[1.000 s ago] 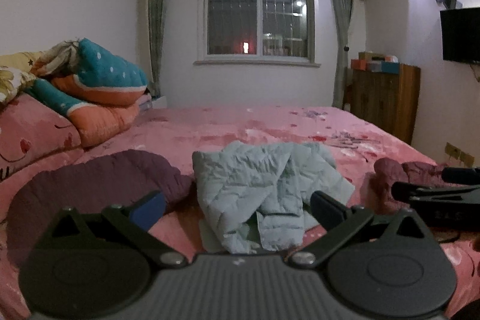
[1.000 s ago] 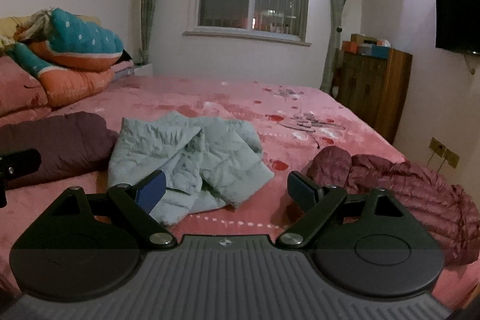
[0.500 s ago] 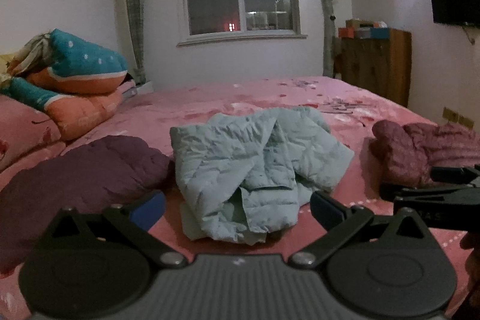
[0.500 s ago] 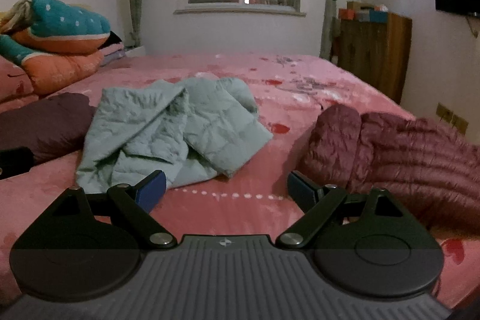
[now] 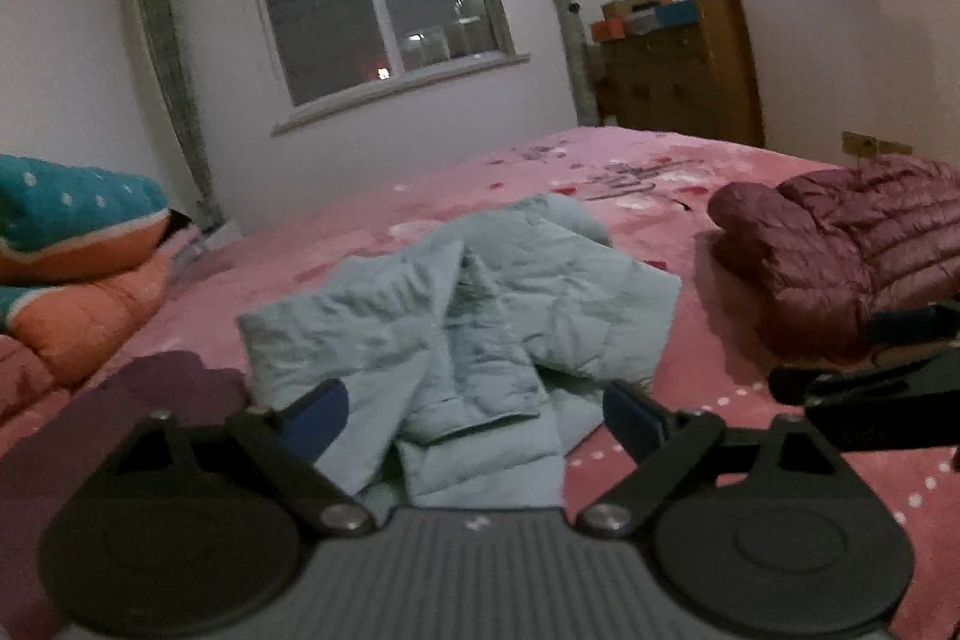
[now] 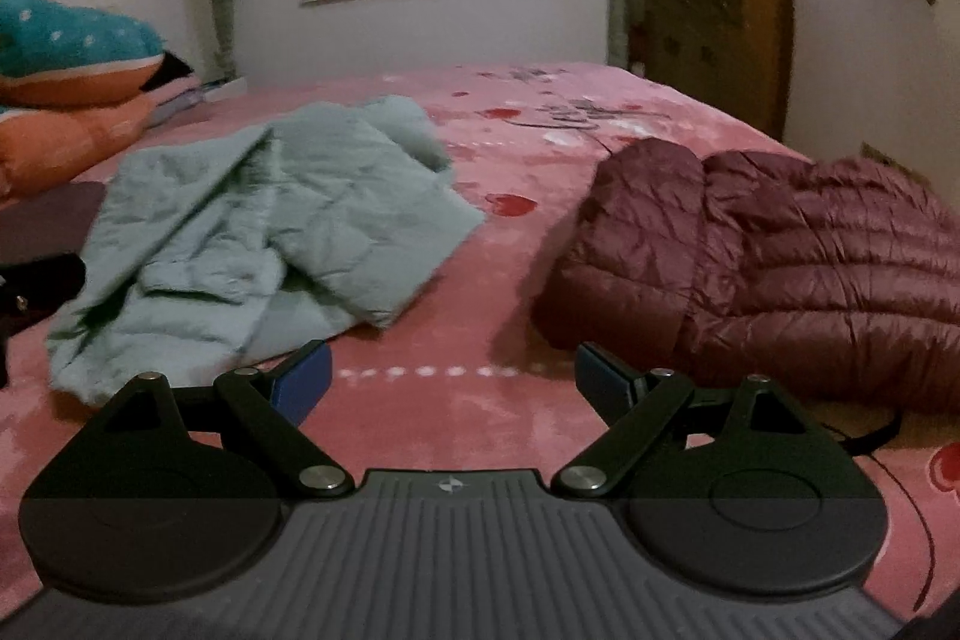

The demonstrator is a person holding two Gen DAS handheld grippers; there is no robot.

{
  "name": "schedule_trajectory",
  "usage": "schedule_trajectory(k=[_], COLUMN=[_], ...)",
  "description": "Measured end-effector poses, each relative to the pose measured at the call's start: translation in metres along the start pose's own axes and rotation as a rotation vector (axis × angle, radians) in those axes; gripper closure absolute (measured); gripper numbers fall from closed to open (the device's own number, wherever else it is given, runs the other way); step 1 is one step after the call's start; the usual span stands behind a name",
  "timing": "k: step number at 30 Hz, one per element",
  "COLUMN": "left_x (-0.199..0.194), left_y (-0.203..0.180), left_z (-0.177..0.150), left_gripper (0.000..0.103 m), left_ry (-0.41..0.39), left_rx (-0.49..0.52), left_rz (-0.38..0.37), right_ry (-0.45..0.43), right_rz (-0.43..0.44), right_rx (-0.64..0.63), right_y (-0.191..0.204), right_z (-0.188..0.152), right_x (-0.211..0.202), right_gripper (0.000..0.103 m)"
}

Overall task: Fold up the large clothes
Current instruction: 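Grasp the mint-green jacket's hem edge with the left gripper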

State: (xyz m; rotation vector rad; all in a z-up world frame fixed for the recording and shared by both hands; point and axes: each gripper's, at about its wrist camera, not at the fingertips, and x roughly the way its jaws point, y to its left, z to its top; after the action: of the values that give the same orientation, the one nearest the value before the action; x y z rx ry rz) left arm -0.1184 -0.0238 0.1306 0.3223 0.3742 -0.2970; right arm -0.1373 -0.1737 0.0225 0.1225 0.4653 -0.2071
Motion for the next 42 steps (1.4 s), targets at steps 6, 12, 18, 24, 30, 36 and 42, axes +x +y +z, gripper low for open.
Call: schedule_trajectory(k=[6, 12, 18, 24, 30, 36, 42], left_x=[0.062, 0.114, 0.134, 0.143, 0.132, 0.098, 0.051], left_y=[-0.013, -0.006, -0.002, 0.007, 0.027, 0.079, 0.168], left_z=[-0.010, -0.029, -0.031, -0.024, -0.009, 0.021, 0.033], left_gripper=[0.021, 0.025, 0.029, 0.076, 0.097, 0.100, 0.103], left_ry=[0.097, 0.214, 0.239, 0.222, 0.150, 0.019, -0.110], left_rx=[-0.017, -0.054, -0.088, -0.205, -0.328, -0.487, -0.642], left_rz=[0.009, 0.088, 0.105, 0.034, -0.014, 0.006, 0.218], right_ry=[0.038, 0.066, 0.079, 0.094, 0.121, 0.146, 0.153], right_rz=[-0.020, -0.011, 0.028, 0.054, 0.056, 0.060, 0.067], right_rx=[0.077, 0.133, 0.169, 0.170, 0.207, 0.236, 0.227], right_y=[-0.021, -0.032, -0.034, -0.034, -0.042, -0.047, -0.042], right_z=[0.000, -0.001, 0.004, 0.006, 0.007, 0.003, 0.003], right_x=[0.018, 0.028, 0.041, 0.053, 0.060, 0.064, 0.068], right_gripper=[0.000, 0.000, 0.000, 0.000, 0.000, 0.000, 0.000])
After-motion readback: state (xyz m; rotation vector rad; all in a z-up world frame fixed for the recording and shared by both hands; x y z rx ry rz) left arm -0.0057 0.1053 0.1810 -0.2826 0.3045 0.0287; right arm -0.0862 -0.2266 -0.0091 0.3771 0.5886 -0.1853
